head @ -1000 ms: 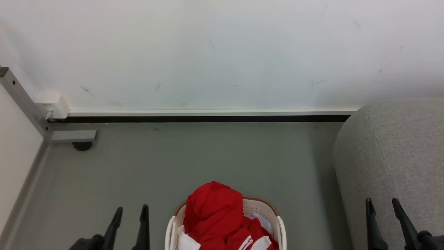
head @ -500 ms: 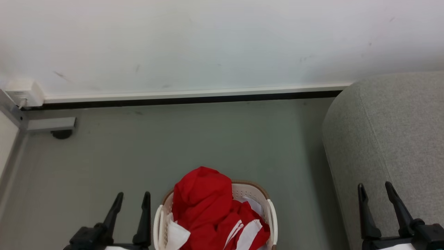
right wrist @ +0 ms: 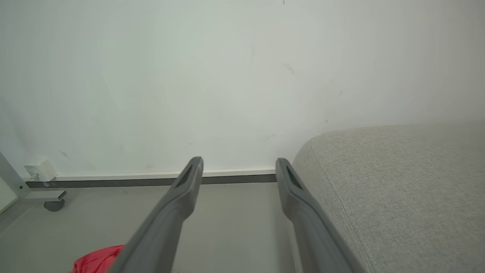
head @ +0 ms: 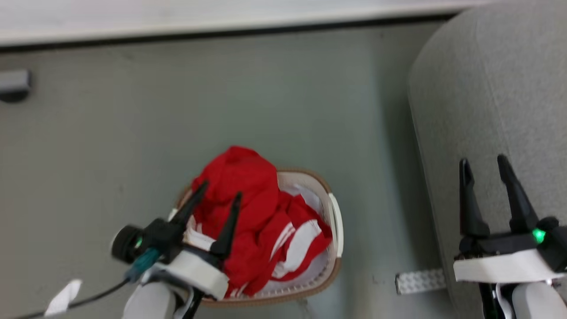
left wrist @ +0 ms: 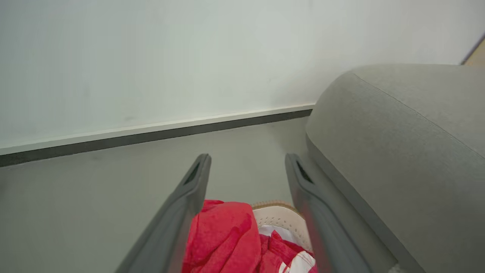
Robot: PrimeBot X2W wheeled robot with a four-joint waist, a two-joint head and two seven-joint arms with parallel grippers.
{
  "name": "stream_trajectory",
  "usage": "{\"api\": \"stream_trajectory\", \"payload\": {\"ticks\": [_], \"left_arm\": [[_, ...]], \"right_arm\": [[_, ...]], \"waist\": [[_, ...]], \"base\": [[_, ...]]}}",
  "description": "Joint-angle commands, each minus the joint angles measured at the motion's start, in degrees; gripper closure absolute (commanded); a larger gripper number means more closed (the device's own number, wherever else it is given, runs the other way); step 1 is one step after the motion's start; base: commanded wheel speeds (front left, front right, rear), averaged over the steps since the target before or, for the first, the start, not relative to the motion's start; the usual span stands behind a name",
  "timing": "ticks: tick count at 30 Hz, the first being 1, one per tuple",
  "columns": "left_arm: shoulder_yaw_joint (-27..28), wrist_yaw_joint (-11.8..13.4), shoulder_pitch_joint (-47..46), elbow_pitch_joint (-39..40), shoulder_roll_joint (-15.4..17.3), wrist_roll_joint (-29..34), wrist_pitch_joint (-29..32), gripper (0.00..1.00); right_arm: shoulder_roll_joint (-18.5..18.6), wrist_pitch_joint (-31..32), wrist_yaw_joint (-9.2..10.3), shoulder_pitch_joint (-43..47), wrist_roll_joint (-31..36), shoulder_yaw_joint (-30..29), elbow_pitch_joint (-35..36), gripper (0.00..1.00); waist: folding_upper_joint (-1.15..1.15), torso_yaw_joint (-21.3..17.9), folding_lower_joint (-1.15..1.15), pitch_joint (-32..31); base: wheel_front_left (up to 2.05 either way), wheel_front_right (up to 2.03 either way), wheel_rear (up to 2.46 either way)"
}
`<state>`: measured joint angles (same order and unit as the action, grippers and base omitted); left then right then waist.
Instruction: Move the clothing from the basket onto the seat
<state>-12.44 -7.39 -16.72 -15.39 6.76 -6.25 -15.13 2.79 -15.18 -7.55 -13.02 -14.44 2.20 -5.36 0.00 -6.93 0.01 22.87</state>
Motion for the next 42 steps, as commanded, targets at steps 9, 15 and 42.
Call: {"api": "stream_trajectory", "payload": {"ticks": [9,15,42], "left_arm": [[-14.7,0.0,-14.0,-16.4,5.1,-2.5,2.0,0.0],[-19.7,0.0,-20.1,-26.1,7.3,-5.2,6.9,0.0],[-18.0,0.4,-22.5,-42.7,1.3,-11.8,0.5,1.0]], "right_arm": [[0.2,0.0,0.12,-6.5,-2.4,1.4,3.2,0.0],[0.2,0.0,0.12,-8.3,-3.2,2.2,4.5,0.0],[0.2,0.0,0.12,-4.6,-0.9,2.8,4.6,0.0]], "waist": [[0.0,-4.7,-0.01,15.6],[0.0,-6.4,-0.01,19.9],[0.0,-2.5,-0.01,10.4]], "base": [[0.0,0.0,0.0],[0.0,0.0,0.0],[0.0,0.0,0.0]]}}
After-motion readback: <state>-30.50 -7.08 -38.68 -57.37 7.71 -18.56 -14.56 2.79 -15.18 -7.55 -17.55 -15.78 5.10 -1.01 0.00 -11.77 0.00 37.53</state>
